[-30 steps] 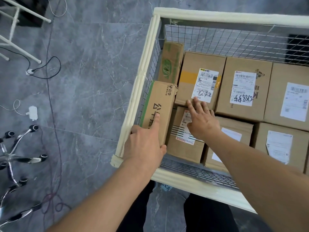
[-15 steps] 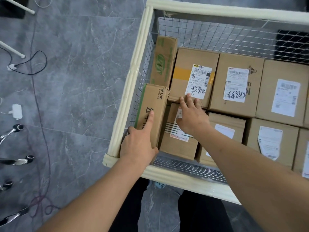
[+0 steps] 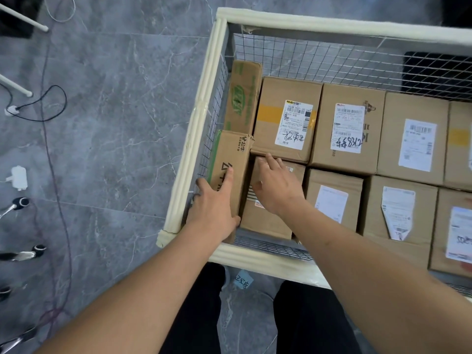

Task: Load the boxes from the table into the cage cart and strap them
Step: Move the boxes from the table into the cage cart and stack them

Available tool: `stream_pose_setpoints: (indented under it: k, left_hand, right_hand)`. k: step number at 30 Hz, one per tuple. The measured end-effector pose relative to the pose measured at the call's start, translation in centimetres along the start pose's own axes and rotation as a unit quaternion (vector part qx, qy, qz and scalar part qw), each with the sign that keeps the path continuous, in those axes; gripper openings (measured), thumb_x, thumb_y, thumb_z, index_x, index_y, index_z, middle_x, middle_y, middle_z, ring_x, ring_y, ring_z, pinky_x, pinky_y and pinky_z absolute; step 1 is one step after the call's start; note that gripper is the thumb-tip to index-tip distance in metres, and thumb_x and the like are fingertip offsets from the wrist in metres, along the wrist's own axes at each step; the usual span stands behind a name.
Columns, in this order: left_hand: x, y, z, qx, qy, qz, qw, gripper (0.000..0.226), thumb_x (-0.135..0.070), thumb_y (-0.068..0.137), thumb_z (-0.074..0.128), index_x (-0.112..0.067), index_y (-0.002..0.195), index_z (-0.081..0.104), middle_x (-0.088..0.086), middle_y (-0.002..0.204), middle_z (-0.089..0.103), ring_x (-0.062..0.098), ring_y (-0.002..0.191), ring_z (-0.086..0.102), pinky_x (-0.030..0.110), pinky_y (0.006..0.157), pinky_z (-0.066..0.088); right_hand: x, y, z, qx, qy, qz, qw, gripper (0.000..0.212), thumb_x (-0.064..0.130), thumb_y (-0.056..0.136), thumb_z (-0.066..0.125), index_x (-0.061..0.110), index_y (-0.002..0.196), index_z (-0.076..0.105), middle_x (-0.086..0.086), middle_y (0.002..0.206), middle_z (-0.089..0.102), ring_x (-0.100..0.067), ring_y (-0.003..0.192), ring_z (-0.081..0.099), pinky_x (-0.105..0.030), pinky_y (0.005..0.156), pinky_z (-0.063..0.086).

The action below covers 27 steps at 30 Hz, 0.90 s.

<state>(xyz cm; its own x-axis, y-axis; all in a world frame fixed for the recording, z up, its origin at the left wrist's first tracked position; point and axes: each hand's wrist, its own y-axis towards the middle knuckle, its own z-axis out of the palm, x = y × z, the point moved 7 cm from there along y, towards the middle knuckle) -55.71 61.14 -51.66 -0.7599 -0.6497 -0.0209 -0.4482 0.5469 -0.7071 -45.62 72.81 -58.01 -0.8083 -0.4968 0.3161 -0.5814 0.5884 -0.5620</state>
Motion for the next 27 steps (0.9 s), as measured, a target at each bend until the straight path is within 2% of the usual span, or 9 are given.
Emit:
stream_pose_setpoints:
  k: [5, 9, 14, 20, 24, 27]
  left_hand:
    - [-1.6, -1.3, -3.3, -0.06, 0.026, 0.083, 0.994, 0.093, -0.044, 0.098, 0.065, -0.03, 0.166, 0.002, 0.017, 0.165, 0.012, 0.039, 0.146, 0.033, 0.048, 0.11, 0.043]
    - [-2.7, -3.4, -6.4, -0.088, 0.055, 0.15, 0.983, 0.077, -0.04, 0.103, 0.055, -0.022, 0.166, 0.014, 0.013, 0.167, 0.022, 0.036, 0.15, 0.03, 0.048, 0.122, 0.031]
    - [-3.3, -6.6, -10.1, -0.099, 0.081, 0.218, 0.968, 0.07, -0.042, 0.104, 0.048, -0.022, 0.165, 0.018, 0.008, 0.168, 0.025, 0.035, 0.157, 0.019, 0.05, 0.128, 0.016]
    - [-4.1, -11.0, -15.9, -0.101, 0.115, 0.298, 0.942, 0.065, -0.045, 0.109, 0.035, -0.024, 0.166, 0.014, 0.007, 0.172, 0.014, 0.037, 0.159, 0.008, 0.052, 0.129, 0.011]
    - [-5.1, -14.4, -20.3, -0.123, 0.143, 0.357, 0.915, 0.065, -0.048, 0.108, 0.034, -0.023, 0.165, 0.016, 0.007, 0.172, 0.015, 0.037, 0.158, 0.011, 0.052, 0.128, 0.013]
    - [-6.0, -17.4, -23.6, -0.136, 0.17, 0.401, 0.89, 0.064, -0.047, 0.109, 0.033, -0.023, 0.165, 0.016, 0.007, 0.171, 0.018, 0.036, 0.158, 0.013, 0.052, 0.128, 0.014]
  right_hand:
    - [1.4, -2.6, -2.6, -0.014, 0.01, -0.007, 1.0, 0.063, 0.033, 0.104, 0.048, 0.014, 0.16, 0.028, -0.009, 0.172, 0.018, -0.033, 0.158, 0.016, -0.047, 0.124, 0.025]
    - [1.7, -5.7, -6.1, -0.033, 0.008, 0.0, 0.999, 0.059, 0.034, 0.103, 0.048, 0.016, 0.157, 0.035, -0.011, 0.167, 0.03, -0.034, 0.156, 0.023, -0.047, 0.123, 0.027]
    - [2.9, -10.9, -11.1, -0.068, -0.01, 0.011, 0.998, 0.051, 0.041, 0.102, 0.045, 0.019, 0.148, 0.045, -0.009, 0.154, 0.047, -0.033, 0.143, 0.038, -0.046, 0.115, 0.035]
    - [5.5, -17.6, -16.8, -0.096, 0.005, 0.073, 0.993, 0.059, 0.048, 0.107, 0.036, 0.021, 0.16, 0.031, -0.008, 0.17, 0.023, -0.031, 0.158, 0.017, -0.047, 0.125, 0.023]
    - [7.5, -22.3, -21.0, -0.145, 0.017, 0.119, 0.982, 0.059, 0.05, 0.106, 0.035, 0.022, 0.158, 0.035, -0.005, 0.166, 0.033, -0.029, 0.154, 0.026, -0.046, 0.121, 0.03]
    - [8.9, -26.2, -24.5, -0.178, 0.029, 0.157, 0.971, 0.059, 0.05, 0.107, 0.035, 0.023, 0.159, 0.036, -0.004, 0.166, 0.033, -0.03, 0.156, 0.024, -0.047, 0.123, 0.028]
